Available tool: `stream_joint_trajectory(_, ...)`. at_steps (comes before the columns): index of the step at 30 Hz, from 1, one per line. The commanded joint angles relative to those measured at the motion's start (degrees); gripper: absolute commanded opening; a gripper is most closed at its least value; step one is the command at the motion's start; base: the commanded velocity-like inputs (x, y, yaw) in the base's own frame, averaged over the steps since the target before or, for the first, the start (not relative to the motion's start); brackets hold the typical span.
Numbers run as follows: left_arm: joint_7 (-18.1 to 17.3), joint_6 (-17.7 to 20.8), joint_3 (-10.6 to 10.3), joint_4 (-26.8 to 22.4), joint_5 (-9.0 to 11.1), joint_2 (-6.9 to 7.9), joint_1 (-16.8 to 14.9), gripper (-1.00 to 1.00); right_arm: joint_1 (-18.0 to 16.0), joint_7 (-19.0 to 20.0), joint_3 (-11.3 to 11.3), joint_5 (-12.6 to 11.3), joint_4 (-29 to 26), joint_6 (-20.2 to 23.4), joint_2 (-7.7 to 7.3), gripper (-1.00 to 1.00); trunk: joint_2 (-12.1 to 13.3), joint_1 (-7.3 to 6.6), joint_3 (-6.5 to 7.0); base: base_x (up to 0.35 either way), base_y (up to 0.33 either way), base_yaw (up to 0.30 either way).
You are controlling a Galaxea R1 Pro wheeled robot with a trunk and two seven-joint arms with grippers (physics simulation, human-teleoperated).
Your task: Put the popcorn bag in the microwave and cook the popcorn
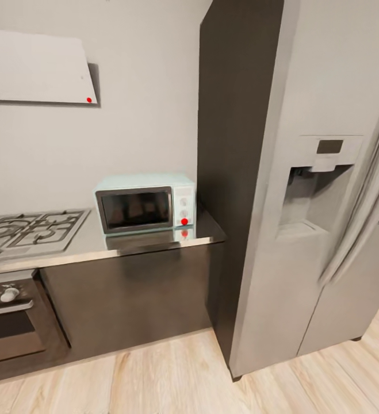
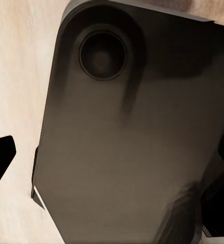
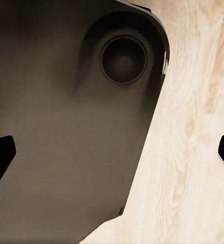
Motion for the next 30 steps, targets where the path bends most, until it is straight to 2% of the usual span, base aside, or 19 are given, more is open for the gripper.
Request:
stream_joint_trajectory(1,0.05,-0.03,0.04,0.01,0.28,-0.01,-0.04,1.00,0.01,-0.17,-0.01,0.38,0.01,-0.18,0.00,1.00,-0.02,0.00,-0.04,0.003,-0.001,0.273)
stream_joint_trajectory(26,0.00,-0.06,0.04,0.01,0.27,-0.19,-0.04,1.00,0.01,-0.17,-0.47,0.12,0.01,-0.09,-0.09,1.00,-0.02,0.00,-0.04,0.000,0.000,0.273)
stream_joint_trajectory(30,0.00,-0.06,0.04,0.01,0.27,-0.19,-0.03,1.00,0.01,-0.17,-0.55,0.05,0.01,-0.02,-0.15,1.00,-0.02,0.00,-0.04,0.017,0.000,0.110)
